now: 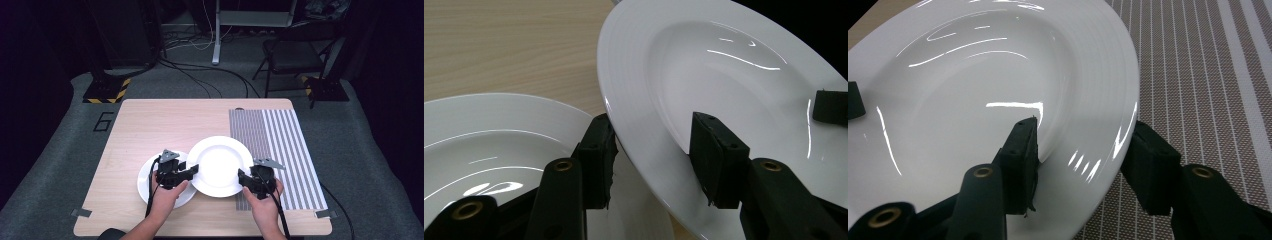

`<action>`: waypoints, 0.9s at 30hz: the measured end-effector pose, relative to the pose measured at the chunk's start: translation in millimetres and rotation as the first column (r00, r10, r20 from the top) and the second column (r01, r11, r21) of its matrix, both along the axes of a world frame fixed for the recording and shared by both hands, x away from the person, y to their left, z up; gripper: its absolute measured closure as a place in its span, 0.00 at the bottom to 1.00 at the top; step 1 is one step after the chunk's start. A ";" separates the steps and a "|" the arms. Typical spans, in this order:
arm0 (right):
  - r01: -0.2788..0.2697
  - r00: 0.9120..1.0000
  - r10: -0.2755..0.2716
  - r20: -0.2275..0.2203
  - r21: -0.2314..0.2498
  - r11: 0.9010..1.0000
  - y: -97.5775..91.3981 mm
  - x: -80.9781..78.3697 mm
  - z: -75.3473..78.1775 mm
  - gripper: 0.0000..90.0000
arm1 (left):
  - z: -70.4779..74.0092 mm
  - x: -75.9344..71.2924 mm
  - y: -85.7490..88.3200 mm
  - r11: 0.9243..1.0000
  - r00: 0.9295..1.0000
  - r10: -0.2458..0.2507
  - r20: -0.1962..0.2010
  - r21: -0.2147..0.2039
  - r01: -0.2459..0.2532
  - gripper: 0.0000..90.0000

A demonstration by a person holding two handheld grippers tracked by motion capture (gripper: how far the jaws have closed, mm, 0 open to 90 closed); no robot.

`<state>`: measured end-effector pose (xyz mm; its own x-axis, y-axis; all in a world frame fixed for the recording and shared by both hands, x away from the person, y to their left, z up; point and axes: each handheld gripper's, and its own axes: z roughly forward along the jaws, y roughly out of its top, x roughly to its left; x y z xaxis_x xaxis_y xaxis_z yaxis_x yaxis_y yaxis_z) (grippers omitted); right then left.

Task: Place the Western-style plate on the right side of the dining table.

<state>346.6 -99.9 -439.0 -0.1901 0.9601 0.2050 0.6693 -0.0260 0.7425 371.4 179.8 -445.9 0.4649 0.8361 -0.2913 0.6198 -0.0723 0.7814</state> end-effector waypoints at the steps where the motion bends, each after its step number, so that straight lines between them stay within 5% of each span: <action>1: 0.002 1.000 -0.002 0.002 0.007 1.000 -1.3 0.7 1.4 0.57 | 2.2 1.0 -2.1 1.000 1.000 -0.001 0.005 -0.001 0.001 0.60; 27: 0.050 0.998 -0.052 0.045 0.032 0.998 -37.5 5.2 21.3 0.58 | 20.5 22.5 -36.6 0.998 0.998 -0.052 0.021 -0.018 0.052 0.60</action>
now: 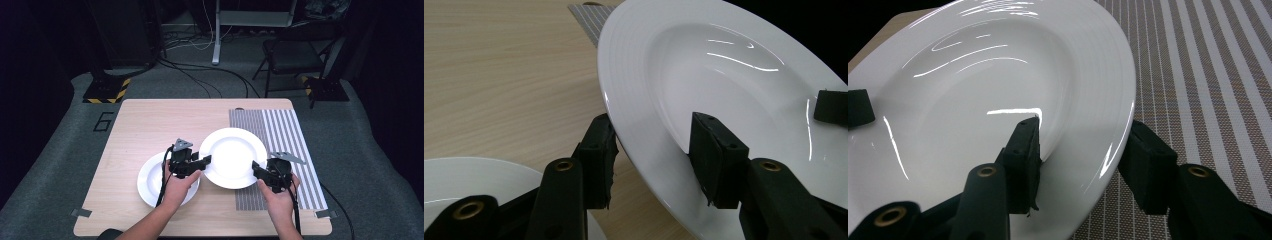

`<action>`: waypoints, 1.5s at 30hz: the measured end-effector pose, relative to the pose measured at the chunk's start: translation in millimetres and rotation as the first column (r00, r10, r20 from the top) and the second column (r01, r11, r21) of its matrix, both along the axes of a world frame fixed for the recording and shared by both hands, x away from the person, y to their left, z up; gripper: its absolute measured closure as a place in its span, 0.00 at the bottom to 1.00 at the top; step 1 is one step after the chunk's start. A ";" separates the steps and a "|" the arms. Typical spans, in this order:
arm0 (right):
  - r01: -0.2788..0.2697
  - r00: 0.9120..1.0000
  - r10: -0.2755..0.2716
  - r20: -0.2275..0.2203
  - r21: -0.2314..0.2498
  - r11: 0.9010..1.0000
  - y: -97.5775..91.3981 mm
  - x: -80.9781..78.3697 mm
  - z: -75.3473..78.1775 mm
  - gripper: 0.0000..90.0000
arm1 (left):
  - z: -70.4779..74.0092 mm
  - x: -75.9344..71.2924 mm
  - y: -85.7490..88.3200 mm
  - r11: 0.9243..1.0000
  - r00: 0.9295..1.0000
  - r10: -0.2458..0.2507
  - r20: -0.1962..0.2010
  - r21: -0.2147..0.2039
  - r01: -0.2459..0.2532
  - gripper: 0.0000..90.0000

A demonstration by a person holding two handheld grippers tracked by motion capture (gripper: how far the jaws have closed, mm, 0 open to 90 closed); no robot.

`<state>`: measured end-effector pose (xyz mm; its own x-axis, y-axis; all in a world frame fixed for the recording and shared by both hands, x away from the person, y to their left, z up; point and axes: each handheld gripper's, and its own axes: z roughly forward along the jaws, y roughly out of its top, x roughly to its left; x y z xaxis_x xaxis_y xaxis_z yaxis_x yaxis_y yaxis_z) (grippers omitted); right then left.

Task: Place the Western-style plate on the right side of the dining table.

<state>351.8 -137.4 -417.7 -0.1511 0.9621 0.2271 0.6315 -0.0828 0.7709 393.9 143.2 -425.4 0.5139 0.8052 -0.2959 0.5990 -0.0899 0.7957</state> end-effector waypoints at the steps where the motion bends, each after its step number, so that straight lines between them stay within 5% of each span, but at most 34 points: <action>1: 0.002 1.000 -0.002 0.001 0.000 1.000 -1.5 -0.2 0.2 0.58 | -0.4 0.5 -1.5 1.000 1.000 -0.002 -0.002 -0.002 0.002 0.60; 45: 0.064 0.998 -0.064 -0.002 0.003 0.998 -32.7 -3.3 -3.0 0.58 | -4.9 19.3 -36.5 0.999 0.999 -0.045 -0.013 -0.004 0.045 0.61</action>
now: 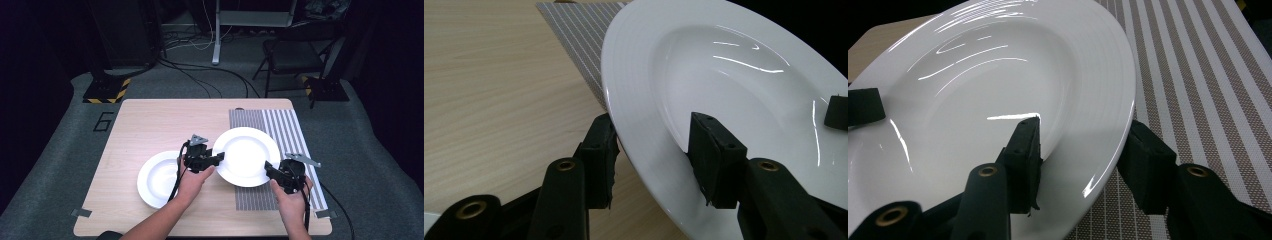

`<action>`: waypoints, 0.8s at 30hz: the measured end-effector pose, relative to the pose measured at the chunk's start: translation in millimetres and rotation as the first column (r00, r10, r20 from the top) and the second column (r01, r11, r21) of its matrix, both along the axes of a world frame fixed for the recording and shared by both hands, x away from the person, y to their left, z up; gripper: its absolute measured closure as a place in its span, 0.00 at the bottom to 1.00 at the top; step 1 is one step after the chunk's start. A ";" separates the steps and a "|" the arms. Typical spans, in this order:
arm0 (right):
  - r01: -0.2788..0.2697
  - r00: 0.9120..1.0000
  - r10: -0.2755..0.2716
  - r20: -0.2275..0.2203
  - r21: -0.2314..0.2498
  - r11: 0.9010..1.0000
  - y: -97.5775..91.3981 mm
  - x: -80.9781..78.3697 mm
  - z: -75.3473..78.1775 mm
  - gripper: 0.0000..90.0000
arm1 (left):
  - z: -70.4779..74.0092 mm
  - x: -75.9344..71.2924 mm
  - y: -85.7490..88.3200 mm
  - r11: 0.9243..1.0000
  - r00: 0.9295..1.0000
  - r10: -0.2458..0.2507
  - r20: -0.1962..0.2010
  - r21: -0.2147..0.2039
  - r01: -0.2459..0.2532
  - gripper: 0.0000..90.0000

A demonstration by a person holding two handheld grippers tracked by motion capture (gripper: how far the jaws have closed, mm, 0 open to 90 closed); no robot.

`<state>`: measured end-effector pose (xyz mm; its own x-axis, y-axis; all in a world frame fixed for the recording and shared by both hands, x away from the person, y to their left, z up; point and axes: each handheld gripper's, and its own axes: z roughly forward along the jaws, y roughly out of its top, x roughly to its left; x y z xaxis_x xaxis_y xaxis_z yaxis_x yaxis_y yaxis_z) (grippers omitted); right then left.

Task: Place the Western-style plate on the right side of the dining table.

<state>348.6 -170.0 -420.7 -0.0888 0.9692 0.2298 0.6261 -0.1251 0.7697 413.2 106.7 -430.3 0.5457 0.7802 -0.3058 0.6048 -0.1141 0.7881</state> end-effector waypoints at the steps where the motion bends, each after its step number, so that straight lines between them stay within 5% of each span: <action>1: 0.001 1.000 -0.001 -0.003 0.003 1.000 -0.7 -0.5 -0.3 0.58 | 0.0 0.0 0.0 1.000 1.000 0.000 0.000 0.000 0.000 0.61; 24: 0.082 0.997 -0.082 -0.007 0.008 0.997 -27.4 -0.2 -4.4 0.58 | -0.2 17.3 -37.5 0.999 0.999 -0.036 0.003 0.001 0.036 0.63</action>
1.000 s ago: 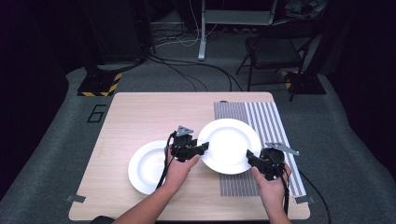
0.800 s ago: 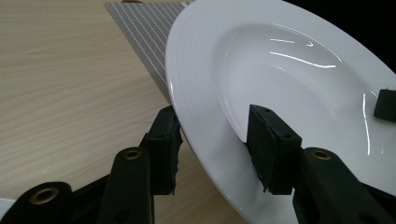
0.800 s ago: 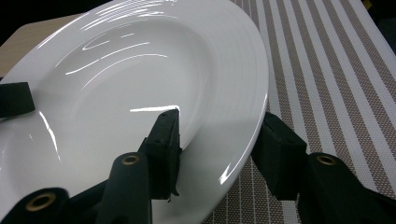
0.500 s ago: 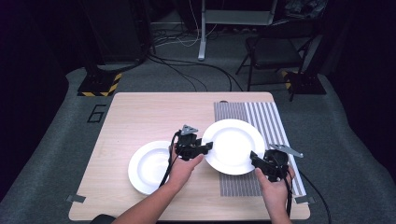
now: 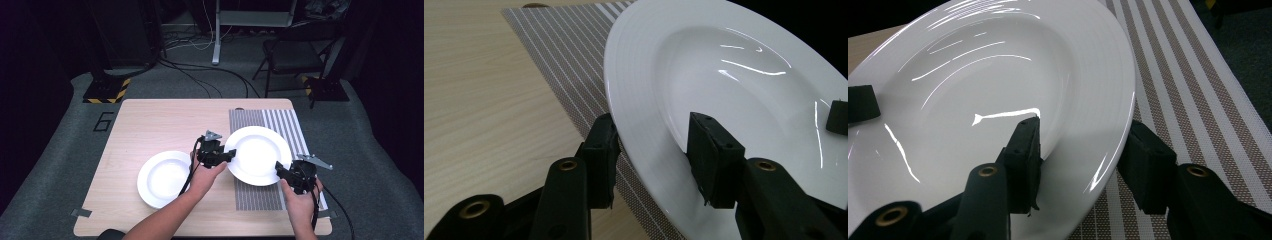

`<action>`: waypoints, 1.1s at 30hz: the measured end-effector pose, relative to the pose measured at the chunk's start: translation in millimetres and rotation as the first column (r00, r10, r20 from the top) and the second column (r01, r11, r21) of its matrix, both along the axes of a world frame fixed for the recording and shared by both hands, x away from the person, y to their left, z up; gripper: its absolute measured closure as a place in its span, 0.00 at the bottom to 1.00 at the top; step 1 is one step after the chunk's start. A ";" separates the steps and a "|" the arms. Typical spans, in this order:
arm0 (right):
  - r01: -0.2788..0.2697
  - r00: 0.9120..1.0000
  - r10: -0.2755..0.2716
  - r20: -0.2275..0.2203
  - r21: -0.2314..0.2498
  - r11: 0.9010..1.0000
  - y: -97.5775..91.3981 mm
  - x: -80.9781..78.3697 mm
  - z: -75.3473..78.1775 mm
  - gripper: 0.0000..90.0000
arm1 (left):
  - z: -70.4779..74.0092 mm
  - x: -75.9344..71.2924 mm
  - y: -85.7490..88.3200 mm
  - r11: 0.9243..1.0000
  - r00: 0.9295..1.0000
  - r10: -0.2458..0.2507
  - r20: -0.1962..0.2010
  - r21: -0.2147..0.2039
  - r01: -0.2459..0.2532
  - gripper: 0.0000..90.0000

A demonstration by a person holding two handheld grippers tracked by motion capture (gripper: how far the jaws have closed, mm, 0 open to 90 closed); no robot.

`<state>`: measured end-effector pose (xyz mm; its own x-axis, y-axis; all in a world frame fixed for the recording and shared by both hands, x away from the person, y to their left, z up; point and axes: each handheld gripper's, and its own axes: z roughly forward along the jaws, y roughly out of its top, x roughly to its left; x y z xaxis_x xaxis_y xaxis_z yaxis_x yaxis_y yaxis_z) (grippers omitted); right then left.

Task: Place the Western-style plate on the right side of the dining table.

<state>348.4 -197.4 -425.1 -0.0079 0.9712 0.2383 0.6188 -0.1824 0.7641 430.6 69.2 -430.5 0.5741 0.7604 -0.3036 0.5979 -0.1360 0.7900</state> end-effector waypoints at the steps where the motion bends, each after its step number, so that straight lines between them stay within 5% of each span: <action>1: 0.002 1.000 -0.002 0.000 -0.001 1.000 -1.0 0.2 -0.3 0.58 | -0.1 1.0 -0.8 1.000 1.000 -0.009 0.002 0.005 0.009 0.63; 33: 0.038 0.999 -0.039 -0.010 -0.031 0.999 -20.7 12.1 -26.7 0.58 | -29.5 19.7 -27.4 0.999 0.999 -0.029 -0.017 0.025 0.030 0.62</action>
